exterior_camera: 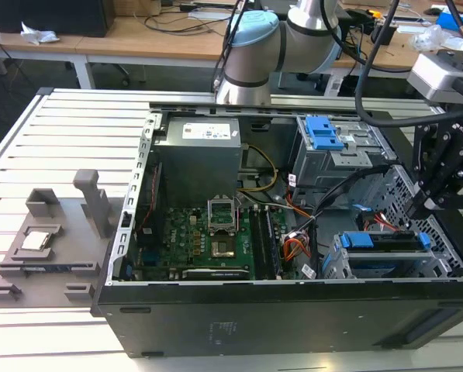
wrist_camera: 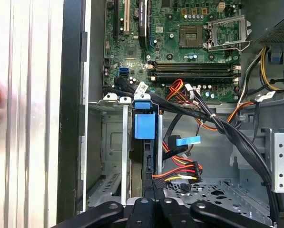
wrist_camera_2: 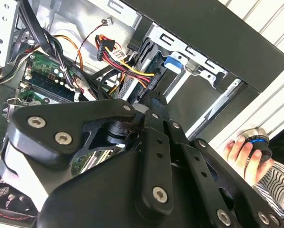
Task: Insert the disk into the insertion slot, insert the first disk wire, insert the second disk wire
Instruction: 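Insert the second disk wire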
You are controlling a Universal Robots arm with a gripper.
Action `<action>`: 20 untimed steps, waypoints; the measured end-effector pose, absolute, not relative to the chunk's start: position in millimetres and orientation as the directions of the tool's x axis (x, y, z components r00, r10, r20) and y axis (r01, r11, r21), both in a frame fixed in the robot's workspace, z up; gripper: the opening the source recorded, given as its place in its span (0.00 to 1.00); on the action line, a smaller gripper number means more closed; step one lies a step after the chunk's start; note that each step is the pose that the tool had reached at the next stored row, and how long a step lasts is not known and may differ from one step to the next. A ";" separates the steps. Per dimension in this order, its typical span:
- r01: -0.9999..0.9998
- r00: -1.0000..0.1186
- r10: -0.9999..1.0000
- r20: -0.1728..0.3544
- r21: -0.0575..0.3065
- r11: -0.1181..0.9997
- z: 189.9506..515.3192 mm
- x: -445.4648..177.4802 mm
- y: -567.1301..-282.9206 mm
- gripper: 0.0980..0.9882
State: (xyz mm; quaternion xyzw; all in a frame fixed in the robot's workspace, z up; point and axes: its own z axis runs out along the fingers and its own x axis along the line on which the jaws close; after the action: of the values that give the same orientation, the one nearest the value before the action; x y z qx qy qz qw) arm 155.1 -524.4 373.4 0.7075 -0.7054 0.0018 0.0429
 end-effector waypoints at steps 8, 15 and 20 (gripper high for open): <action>-0.998 0.005 -0.998 0.066 0.058 -0.002 372.0 154.0 -520.8 0.16; -0.998 0.007 -0.993 0.121 0.058 0.000 363.1 127.6 -495.7 0.16; -0.998 0.010 -0.988 0.156 0.058 -0.001 358.9 112.8 -486.2 0.16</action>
State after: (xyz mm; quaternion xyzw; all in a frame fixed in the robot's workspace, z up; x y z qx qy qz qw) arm 112.8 -486.2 358.9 0.7066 -0.7027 0.0349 0.0759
